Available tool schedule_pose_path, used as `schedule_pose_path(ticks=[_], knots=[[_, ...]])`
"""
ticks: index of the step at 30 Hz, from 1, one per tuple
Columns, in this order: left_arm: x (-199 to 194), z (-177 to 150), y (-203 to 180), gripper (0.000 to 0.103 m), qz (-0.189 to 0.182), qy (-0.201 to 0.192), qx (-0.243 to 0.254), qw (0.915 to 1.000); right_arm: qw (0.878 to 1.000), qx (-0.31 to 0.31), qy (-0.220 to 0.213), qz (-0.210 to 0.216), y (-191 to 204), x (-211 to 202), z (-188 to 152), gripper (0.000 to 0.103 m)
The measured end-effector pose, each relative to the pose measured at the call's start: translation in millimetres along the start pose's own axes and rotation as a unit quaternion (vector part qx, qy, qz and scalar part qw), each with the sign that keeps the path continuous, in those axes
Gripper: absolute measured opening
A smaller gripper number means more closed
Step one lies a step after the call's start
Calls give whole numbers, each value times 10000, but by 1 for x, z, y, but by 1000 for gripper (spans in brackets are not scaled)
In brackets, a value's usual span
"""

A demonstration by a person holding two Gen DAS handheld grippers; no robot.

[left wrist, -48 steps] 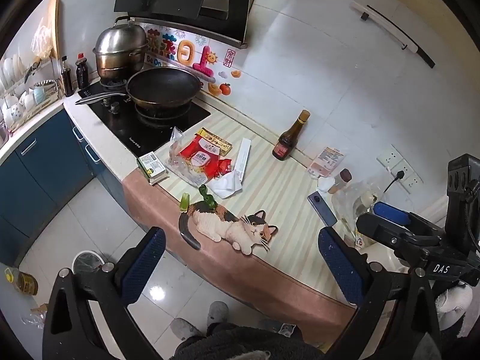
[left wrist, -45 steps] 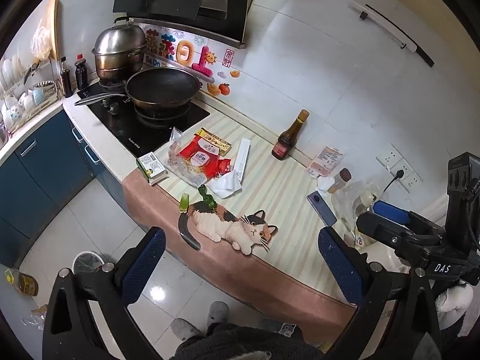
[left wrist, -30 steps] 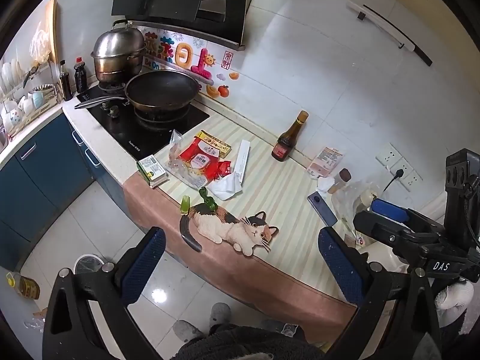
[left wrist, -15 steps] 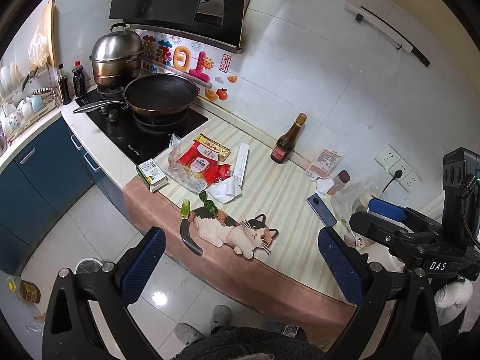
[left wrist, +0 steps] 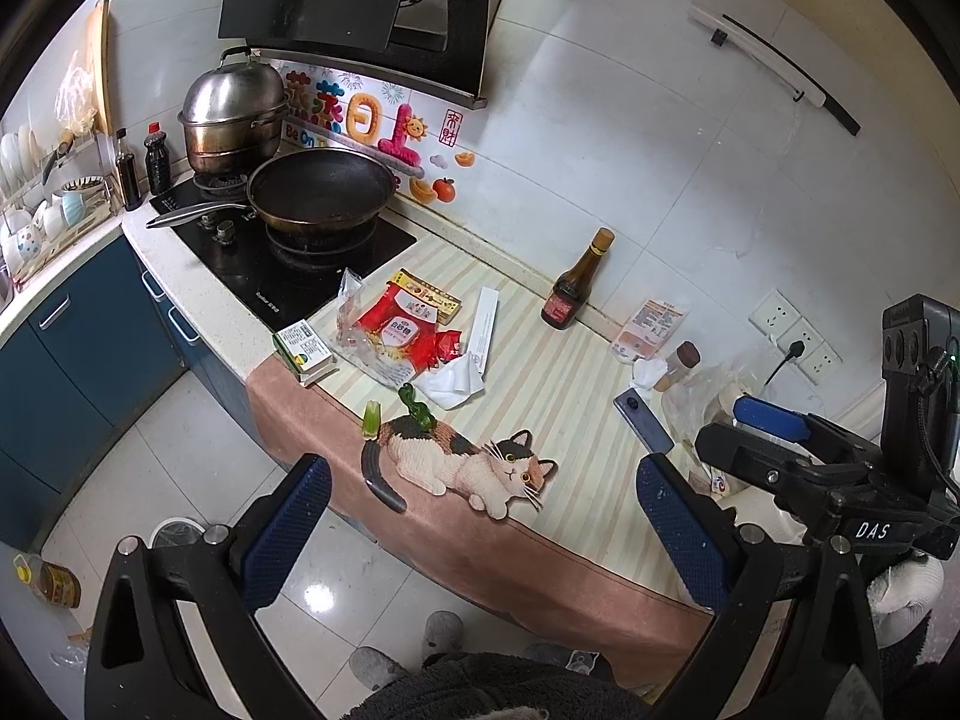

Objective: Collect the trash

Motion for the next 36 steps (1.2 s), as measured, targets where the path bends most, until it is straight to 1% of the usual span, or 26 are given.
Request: schedule_pose_path(ticks=[3,19,36], knots=[[0,0,0,103,-4,-4,-11,10000,10000,1,-17,19,8,1,5,103],[0,14,-5,103,-29,-41,11,10000,10000,-7,-25,38,10,0,6,103],[-1,13,-7,103,-41,-57,34,10000,9999,-40,-38,140,11,-2,4,103]])
Point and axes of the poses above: each gripper's, at about its wrist camera, not at the fingertips, and x roughly the way its jaws point, y to its left, z to its top, the point moved 4 cm from there along x, roughly the way its jaws point, and after that the axes turned 4 degrees about x, right-handed, at the moved point
